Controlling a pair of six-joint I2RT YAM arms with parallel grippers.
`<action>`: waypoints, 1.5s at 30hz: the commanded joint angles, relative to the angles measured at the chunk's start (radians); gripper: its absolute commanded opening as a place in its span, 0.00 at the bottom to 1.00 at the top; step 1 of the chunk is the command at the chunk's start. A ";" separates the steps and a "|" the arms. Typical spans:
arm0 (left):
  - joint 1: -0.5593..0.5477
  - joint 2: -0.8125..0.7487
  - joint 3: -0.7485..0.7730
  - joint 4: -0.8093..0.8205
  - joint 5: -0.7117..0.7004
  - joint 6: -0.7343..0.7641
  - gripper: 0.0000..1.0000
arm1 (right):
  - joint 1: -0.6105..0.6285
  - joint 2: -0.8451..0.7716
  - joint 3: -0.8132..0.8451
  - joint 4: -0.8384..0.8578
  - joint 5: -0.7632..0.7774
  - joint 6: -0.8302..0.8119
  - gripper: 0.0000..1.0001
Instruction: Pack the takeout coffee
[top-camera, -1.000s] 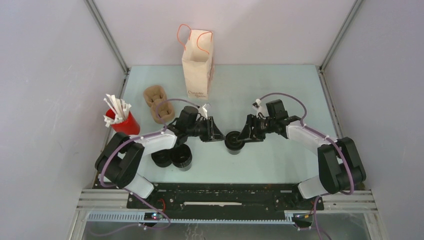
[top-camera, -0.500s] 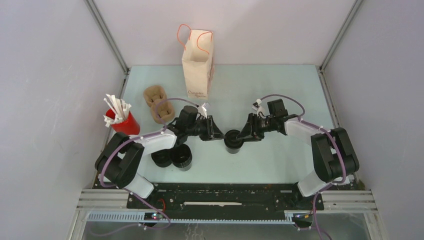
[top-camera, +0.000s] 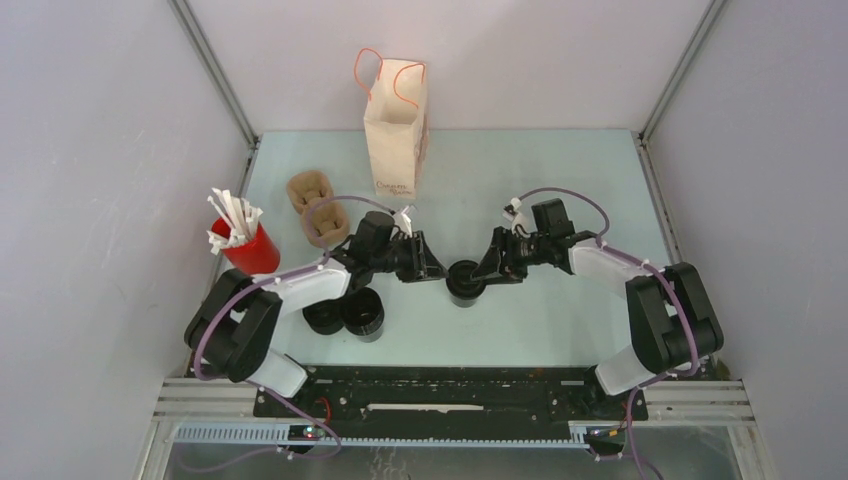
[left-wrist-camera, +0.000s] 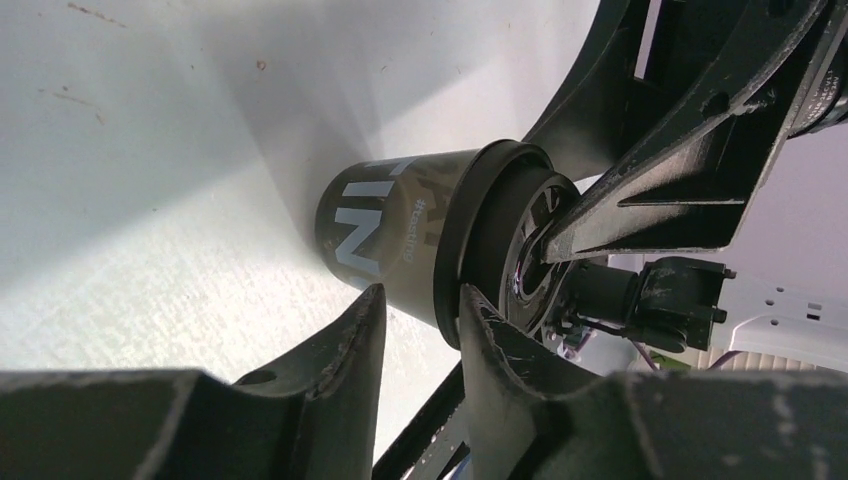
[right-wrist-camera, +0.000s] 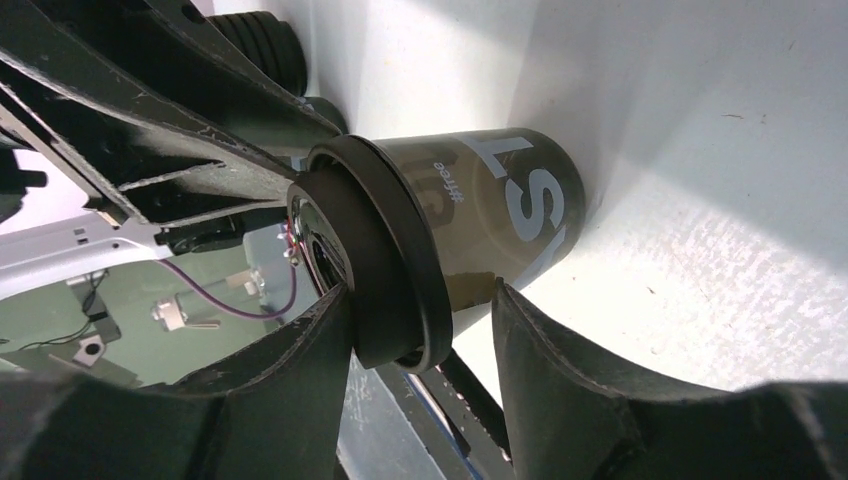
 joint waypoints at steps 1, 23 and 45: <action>-0.012 -0.075 0.072 -0.046 0.000 0.030 0.40 | 0.030 -0.041 0.029 -0.050 0.077 -0.049 0.62; -0.042 0.004 0.147 -0.059 0.006 0.050 0.60 | 0.038 -0.007 0.058 -0.068 0.081 -0.086 0.62; -0.058 0.112 0.090 -0.078 -0.133 0.030 0.45 | 0.006 0.033 -0.061 0.151 -0.002 0.040 0.67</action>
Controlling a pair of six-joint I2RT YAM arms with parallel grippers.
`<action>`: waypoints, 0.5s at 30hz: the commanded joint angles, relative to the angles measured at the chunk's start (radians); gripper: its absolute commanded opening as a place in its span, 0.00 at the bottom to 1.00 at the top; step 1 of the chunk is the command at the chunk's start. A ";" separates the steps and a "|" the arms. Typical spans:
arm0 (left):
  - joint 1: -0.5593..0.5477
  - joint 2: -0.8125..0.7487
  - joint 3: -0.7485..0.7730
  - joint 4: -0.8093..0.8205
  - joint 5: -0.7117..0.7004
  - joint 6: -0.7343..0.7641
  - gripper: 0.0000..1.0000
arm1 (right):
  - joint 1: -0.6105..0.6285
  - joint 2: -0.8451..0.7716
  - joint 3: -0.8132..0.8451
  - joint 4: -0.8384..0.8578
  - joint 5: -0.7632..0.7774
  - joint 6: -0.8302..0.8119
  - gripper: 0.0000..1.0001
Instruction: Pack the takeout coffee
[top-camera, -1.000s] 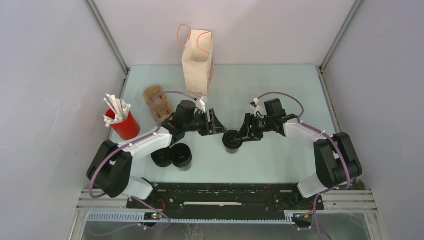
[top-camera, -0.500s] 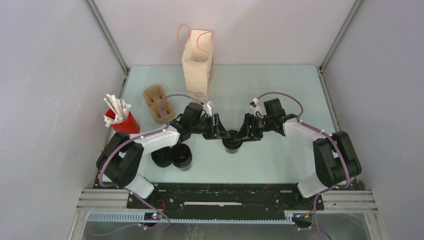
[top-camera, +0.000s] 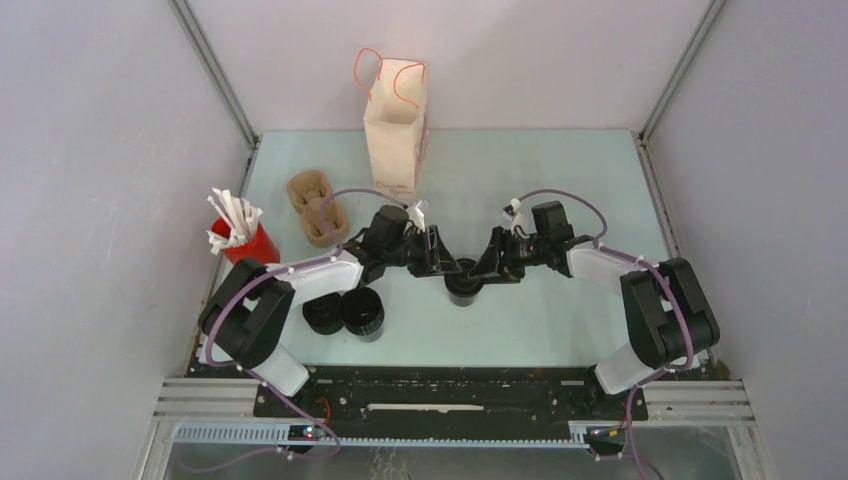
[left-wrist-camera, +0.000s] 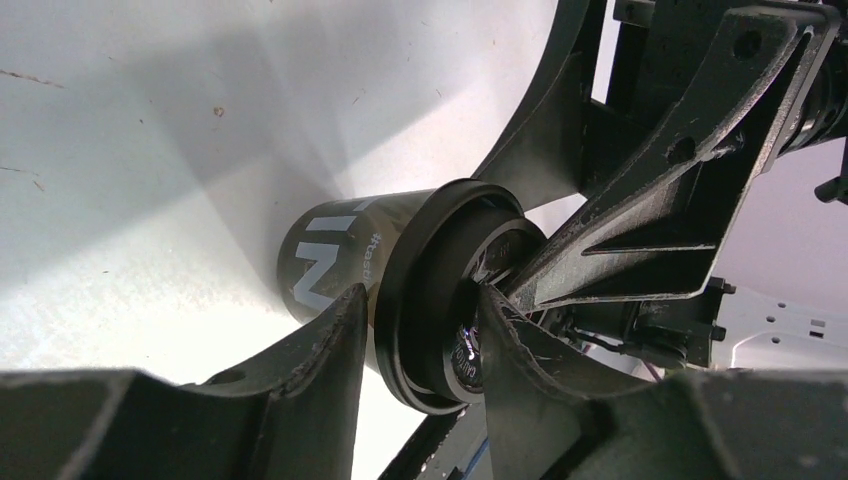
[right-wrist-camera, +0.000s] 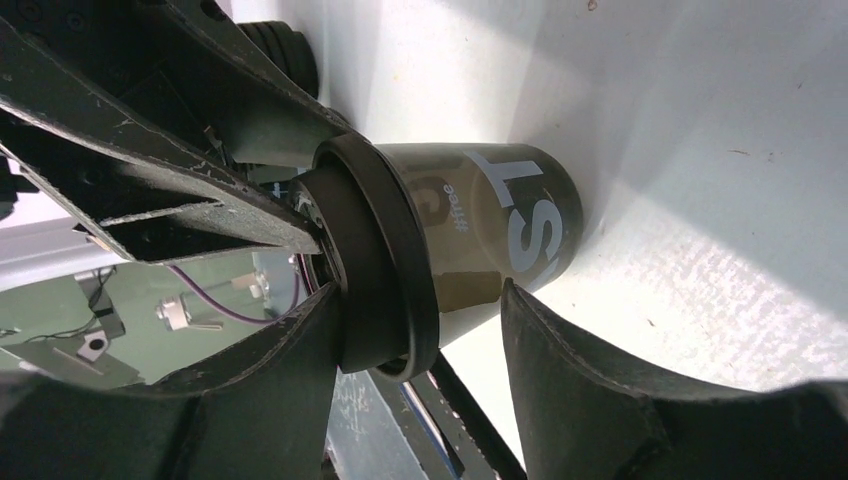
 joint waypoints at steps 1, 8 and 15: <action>-0.016 0.030 -0.004 -0.056 -0.093 0.035 0.45 | -0.002 0.002 -0.023 0.057 0.012 0.033 0.69; -0.035 0.013 -0.004 -0.075 -0.111 0.054 0.44 | -0.048 -0.033 0.007 0.048 -0.027 0.050 0.79; -0.041 -0.027 -0.017 -0.083 -0.120 0.063 0.44 | -0.038 -0.017 0.008 0.046 -0.031 0.051 0.73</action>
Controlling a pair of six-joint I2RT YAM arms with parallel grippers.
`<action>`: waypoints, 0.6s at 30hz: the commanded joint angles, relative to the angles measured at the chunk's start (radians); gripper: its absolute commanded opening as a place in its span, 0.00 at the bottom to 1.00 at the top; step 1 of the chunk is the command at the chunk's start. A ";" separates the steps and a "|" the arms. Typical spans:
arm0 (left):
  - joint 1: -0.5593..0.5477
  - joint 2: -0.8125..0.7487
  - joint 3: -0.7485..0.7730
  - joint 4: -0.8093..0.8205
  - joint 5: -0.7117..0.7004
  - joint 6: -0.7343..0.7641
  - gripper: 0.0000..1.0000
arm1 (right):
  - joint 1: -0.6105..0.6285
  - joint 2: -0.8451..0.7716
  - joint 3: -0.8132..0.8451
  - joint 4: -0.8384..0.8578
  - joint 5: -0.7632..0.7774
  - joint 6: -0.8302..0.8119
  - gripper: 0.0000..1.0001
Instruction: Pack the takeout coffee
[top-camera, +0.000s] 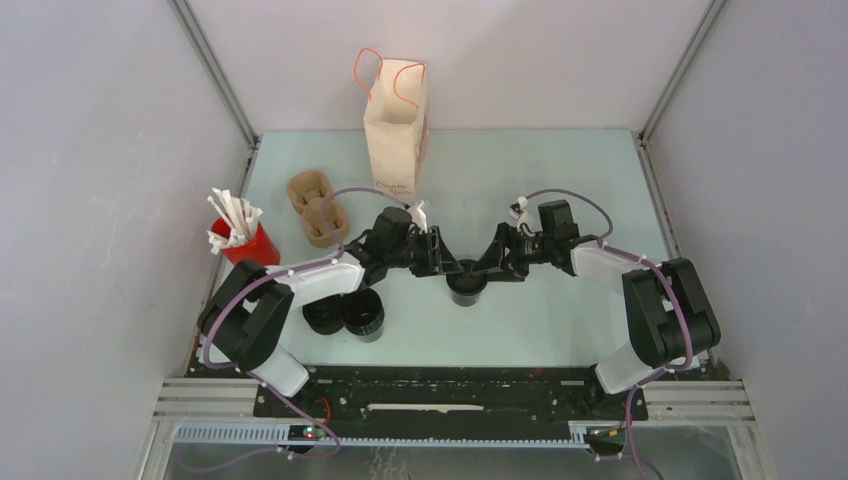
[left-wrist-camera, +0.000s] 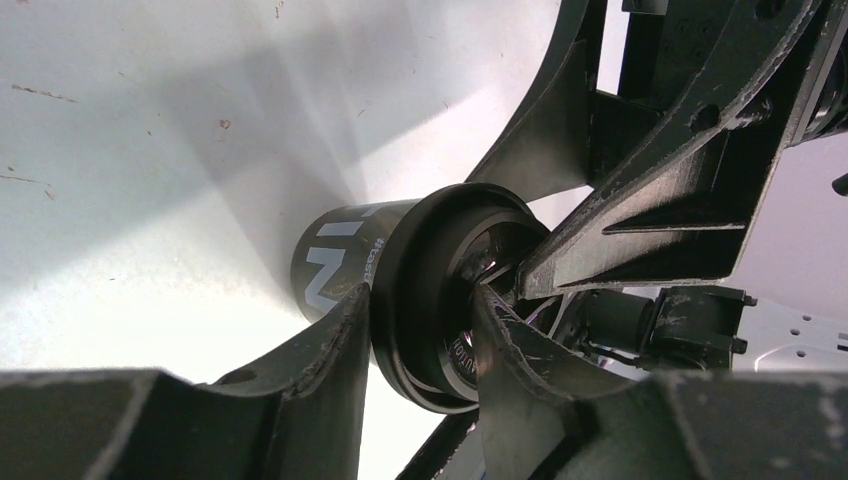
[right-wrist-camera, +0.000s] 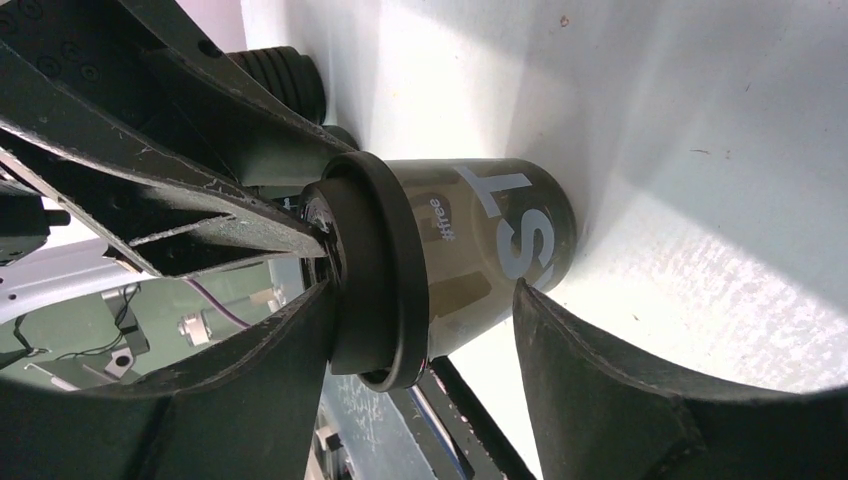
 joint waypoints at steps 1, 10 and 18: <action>-0.018 -0.023 -0.015 -0.094 -0.058 0.052 0.44 | 0.026 -0.020 0.016 0.002 -0.001 -0.010 0.72; -0.023 -0.060 -0.032 -0.101 -0.083 0.054 0.44 | 0.019 -0.054 -0.128 0.232 -0.024 0.078 0.61; -0.034 -0.077 -0.093 -0.053 -0.104 0.024 0.44 | 0.013 -0.017 -0.325 0.602 0.026 0.170 0.56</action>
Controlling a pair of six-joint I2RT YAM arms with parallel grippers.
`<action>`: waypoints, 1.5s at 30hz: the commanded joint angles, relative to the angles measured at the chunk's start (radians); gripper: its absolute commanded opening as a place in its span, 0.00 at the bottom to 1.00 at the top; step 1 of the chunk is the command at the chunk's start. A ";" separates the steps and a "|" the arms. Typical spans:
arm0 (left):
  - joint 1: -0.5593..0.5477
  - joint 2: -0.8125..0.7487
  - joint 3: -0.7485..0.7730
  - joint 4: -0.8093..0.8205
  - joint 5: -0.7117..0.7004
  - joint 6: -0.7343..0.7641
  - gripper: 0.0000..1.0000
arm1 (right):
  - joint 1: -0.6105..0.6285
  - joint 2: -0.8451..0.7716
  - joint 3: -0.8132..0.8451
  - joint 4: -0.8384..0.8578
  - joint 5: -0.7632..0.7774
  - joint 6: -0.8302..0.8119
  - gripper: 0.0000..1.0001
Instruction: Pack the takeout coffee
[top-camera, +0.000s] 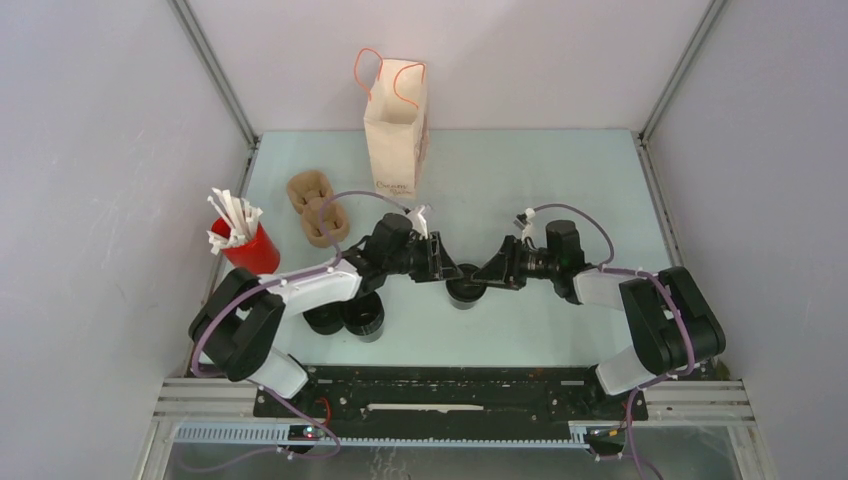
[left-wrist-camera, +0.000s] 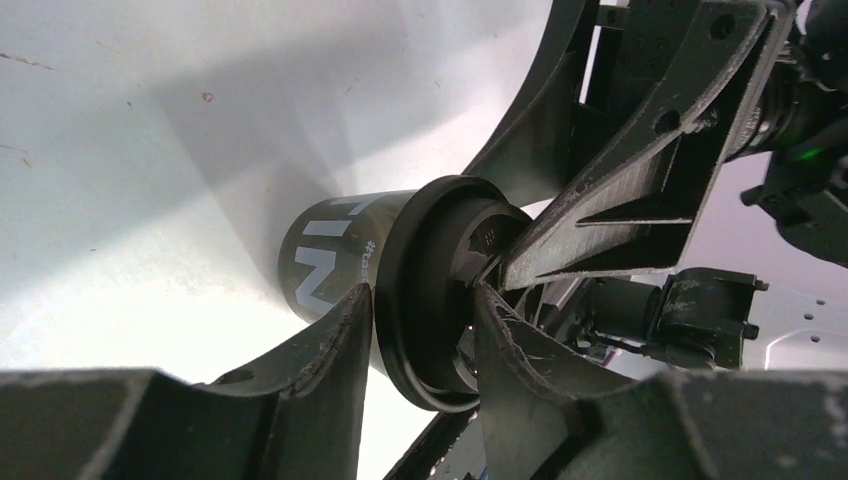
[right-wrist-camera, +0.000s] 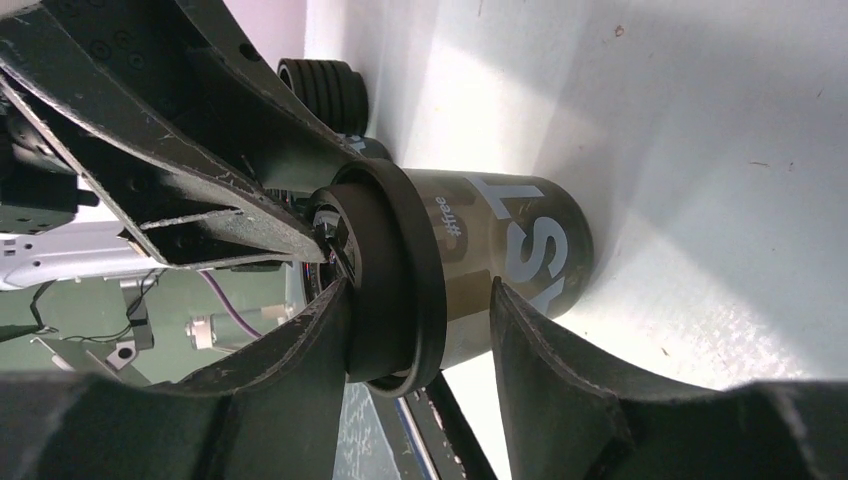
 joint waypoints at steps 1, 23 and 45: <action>-0.006 -0.024 -0.080 -0.011 -0.064 0.009 0.43 | 0.000 0.019 -0.099 0.173 0.062 0.026 0.56; -0.011 -0.039 -0.201 0.245 -0.050 -0.045 0.54 | 0.087 -0.116 0.112 -0.317 0.201 -0.141 0.79; -0.012 -0.108 -0.080 0.052 0.002 -0.015 0.82 | 0.059 -0.109 0.112 -0.288 0.134 -0.126 0.80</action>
